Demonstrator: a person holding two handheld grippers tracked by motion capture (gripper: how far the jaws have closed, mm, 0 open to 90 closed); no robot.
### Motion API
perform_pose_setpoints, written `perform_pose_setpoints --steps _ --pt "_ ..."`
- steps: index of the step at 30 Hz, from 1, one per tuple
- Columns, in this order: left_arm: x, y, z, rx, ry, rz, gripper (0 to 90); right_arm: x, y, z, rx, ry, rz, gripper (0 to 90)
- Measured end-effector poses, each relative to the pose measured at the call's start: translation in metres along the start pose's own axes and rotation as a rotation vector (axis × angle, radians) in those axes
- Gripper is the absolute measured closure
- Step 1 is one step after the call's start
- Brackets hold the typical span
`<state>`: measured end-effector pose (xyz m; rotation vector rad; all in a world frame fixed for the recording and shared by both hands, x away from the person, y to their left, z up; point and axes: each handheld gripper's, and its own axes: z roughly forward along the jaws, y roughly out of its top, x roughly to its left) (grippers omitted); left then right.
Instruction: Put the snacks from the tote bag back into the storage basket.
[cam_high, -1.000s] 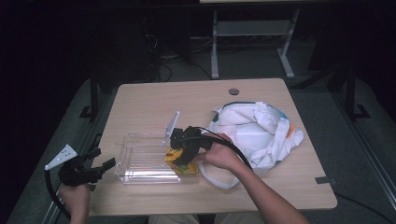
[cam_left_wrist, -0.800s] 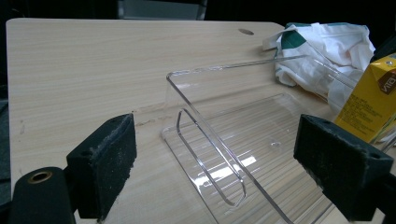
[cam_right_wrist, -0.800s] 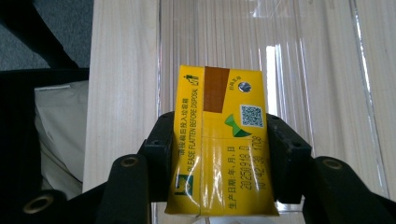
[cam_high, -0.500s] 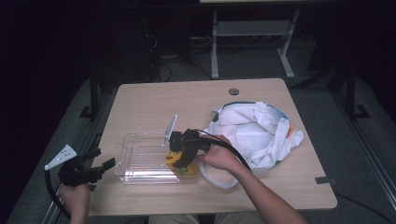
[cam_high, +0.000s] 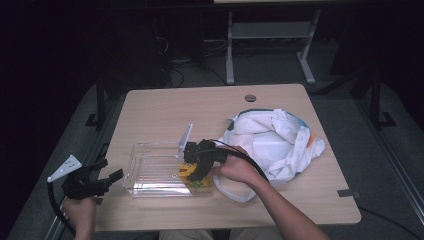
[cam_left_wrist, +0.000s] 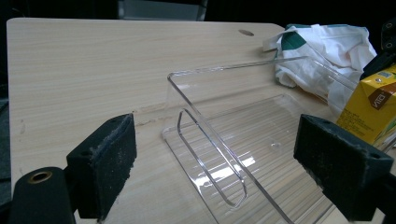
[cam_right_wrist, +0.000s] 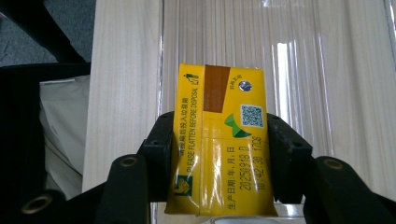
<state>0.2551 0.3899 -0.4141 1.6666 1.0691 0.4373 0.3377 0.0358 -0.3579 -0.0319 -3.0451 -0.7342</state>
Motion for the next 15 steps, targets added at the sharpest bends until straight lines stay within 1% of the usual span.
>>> perform_pose_setpoints --steps 4,5,14,15 --pt "0.0000 0.0000 -0.0001 -0.001 0.000 0.002 12.8 0.0004 -0.0011 -0.0002 0.006 0.007 0.000 50.1" --pt "0.0006 0.0001 -0.0002 -0.001 0.002 0.008 12.7 0.0001 -0.0016 -0.0001 0.007 0.005 -0.004 50.1" --pt "0.0002 0.0001 -0.0003 -0.001 0.002 0.002 12.7 -0.0010 -0.0050 -0.0007 0.012 0.012 -0.007 49.7" --pt "0.0002 0.0000 -0.0003 -0.004 0.002 0.001 12.7 -0.0005 -0.0058 -0.0011 0.013 0.019 0.007 49.6"
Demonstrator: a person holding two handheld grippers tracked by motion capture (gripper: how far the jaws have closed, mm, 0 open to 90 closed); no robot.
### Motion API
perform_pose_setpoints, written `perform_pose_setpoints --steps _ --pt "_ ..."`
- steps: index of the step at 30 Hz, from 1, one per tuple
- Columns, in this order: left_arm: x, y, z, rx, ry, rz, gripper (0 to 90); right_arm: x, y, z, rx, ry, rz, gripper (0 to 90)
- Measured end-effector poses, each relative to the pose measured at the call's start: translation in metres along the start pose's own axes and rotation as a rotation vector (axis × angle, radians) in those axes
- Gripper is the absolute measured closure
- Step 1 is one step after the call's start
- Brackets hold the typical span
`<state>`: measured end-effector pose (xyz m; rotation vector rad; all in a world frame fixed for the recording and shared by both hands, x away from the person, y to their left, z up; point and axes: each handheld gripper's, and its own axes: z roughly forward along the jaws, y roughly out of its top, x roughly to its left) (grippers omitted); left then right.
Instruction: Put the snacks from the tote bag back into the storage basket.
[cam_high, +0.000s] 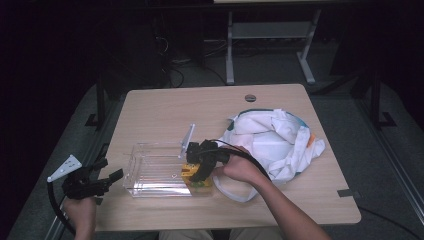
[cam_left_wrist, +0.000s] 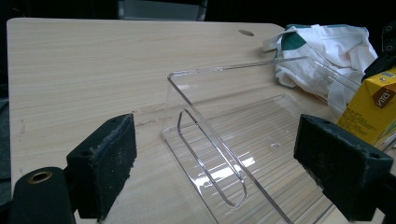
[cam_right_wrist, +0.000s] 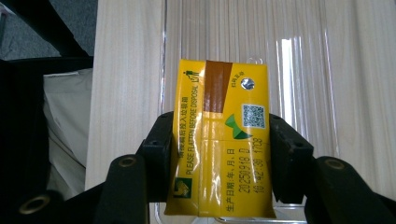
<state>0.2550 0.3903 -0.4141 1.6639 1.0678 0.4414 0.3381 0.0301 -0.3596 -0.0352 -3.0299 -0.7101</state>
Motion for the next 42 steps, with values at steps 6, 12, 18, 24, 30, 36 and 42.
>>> perform_pose_setpoints --steps 6,12,18,24,30,36,42 --pt "-0.001 0.000 0.000 0.002 0.001 0.000 12.7 0.000 -0.004 -0.001 0.002 0.005 0.002 49.1" --pt "-0.001 0.000 0.000 0.003 -0.001 -0.002 12.7 0.000 -0.009 -0.001 0.001 0.015 0.010 48.7" --pt "-0.001 0.000 0.000 0.005 -0.001 0.000 12.7 0.000 -0.013 -0.001 0.006 0.018 0.012 48.6" --pt "-0.001 0.000 0.000 0.005 -0.001 -0.002 12.8 0.001 -0.014 -0.002 0.003 0.020 0.022 48.2" --pt "-0.001 0.000 0.000 0.005 -0.001 0.000 12.7 0.001 -0.016 -0.002 -0.009 0.023 0.014 47.7" --pt "-0.001 0.000 0.000 0.007 -0.001 0.000 12.7 0.002 -0.016 -0.001 -0.013 0.029 0.016 46.6" --pt "-0.001 0.000 0.000 0.007 0.000 0.000 12.7 0.004 -0.016 -0.001 -0.011 0.028 0.018 46.2"
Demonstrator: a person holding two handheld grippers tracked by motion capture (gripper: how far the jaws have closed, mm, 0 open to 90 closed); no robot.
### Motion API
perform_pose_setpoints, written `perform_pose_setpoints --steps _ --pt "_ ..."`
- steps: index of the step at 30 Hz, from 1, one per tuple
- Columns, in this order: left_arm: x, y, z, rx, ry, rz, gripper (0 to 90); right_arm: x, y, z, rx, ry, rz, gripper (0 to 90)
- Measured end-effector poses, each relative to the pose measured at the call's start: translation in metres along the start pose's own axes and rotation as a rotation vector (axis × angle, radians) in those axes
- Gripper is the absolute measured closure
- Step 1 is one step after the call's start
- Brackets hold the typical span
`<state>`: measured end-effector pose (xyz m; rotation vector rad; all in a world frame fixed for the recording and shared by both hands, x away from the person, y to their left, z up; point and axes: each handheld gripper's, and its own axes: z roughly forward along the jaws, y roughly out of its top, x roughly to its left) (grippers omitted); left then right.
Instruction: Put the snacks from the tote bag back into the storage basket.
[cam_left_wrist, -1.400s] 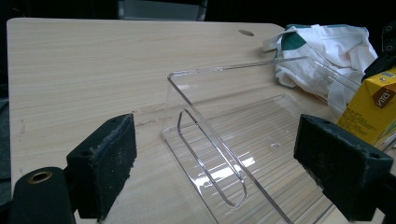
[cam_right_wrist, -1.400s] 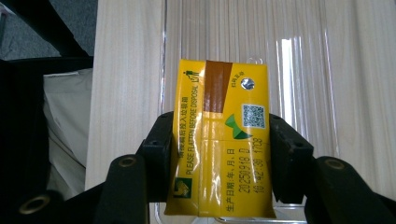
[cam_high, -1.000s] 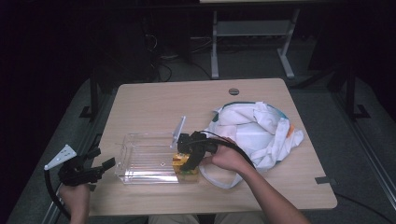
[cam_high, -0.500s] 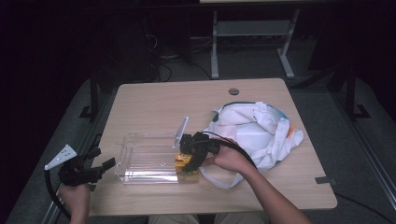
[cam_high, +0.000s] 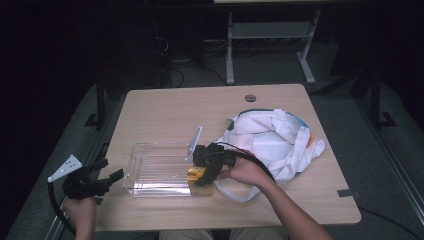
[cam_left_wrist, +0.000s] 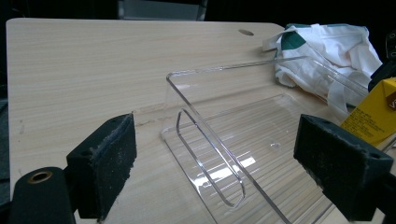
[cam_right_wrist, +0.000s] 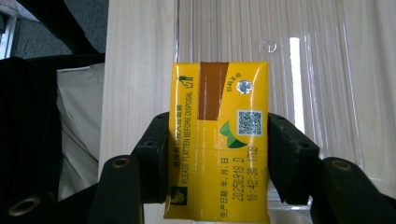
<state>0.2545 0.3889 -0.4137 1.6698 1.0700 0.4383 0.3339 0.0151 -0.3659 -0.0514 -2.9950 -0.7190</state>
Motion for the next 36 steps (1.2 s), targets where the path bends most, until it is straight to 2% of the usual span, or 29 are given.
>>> perform_pose_setpoints --steps 15,23,36 --pt "0.0001 0.0000 0.0000 0.002 0.001 -0.001 12.7 0.0010 -0.0026 -0.0009 -0.011 -0.002 0.016 45.6" --pt "0.0001 -0.0001 0.0000 0.002 0.001 -0.001 12.7 0.0004 -0.0027 -0.0006 -0.012 0.009 0.028 42.3" --pt "-0.0004 -0.0001 0.0003 0.001 0.001 0.000 12.7 -0.0009 -0.0040 -0.0046 -0.031 0.003 0.034 40.1"
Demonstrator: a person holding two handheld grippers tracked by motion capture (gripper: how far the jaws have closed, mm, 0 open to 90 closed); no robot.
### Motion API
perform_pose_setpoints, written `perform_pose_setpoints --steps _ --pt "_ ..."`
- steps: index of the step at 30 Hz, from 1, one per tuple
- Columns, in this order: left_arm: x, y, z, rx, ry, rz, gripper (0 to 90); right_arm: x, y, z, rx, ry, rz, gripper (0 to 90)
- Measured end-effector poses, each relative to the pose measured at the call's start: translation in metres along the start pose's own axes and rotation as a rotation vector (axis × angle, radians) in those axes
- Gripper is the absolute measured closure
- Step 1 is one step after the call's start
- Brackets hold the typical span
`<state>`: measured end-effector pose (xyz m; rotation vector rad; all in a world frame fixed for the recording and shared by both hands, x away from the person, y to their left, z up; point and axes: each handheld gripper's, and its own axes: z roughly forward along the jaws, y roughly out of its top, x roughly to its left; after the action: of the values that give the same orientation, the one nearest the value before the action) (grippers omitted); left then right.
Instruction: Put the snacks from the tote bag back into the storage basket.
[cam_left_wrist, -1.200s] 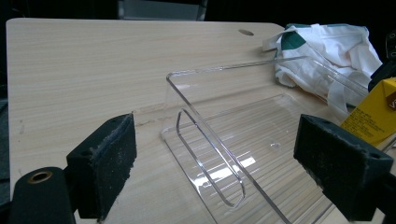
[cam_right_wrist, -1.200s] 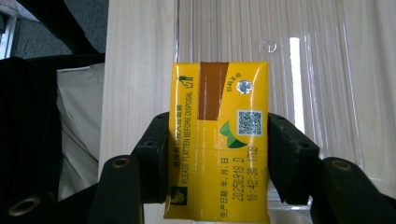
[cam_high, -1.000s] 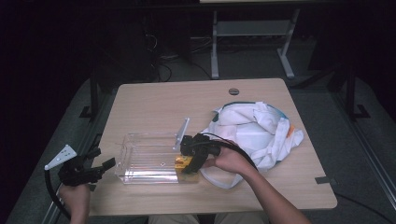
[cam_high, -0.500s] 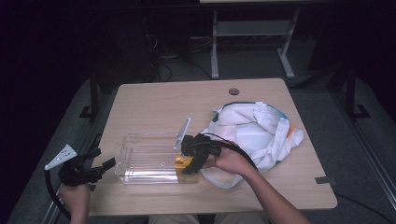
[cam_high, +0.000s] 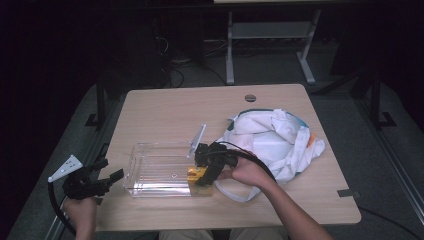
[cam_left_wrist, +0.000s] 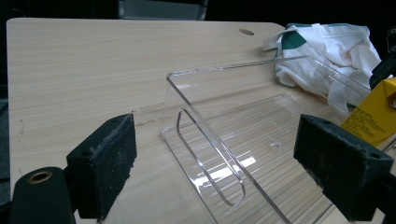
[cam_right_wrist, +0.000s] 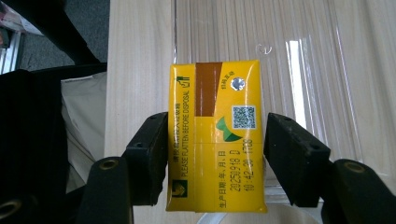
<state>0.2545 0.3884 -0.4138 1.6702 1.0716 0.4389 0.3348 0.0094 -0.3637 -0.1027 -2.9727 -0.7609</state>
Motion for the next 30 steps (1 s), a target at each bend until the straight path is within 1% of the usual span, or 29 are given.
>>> perform_pose_setpoints --steps 6,10,11,14,15,21,27,29,30 --pt "0.001 0.000 -0.001 0.000 0.002 -0.001 12.7 0.001 0.000 -0.003 -0.010 -0.001 0.003 39.4" --pt "0.001 0.000 -0.001 -0.001 0.003 0.007 12.7 0.001 0.001 -0.006 -0.018 -0.004 0.004 39.3" --pt "0.001 0.000 -0.001 0.000 0.003 0.004 12.7 0.000 0.001 -0.007 -0.023 -0.007 -0.003 39.3" --pt "0.001 0.000 -0.001 0.000 0.002 0.006 12.7 0.000 0.001 -0.009 -0.031 -0.012 -0.003 38.5" --pt "0.002 0.000 -0.001 -0.001 0.003 0.014 12.7 0.000 0.001 -0.010 -0.029 -0.014 -0.004 38.5" --pt "0.001 0.000 -0.001 -0.003 0.004 0.010 12.7 0.000 0.002 -0.017 -0.040 -0.023 0.003 37.8" --pt "0.001 0.000 -0.001 -0.003 0.004 0.011 12.7 0.000 0.003 -0.024 -0.051 -0.037 -0.001 37.1" --pt "0.001 0.000 -0.001 -0.002 0.004 0.011 12.7 0.000 0.003 -0.026 -0.054 -0.036 0.007 36.8" --pt "0.001 0.000 -0.001 0.000 0.005 0.013 12.7 0.000 0.003 -0.028 -0.055 -0.042 0.002 36.8"
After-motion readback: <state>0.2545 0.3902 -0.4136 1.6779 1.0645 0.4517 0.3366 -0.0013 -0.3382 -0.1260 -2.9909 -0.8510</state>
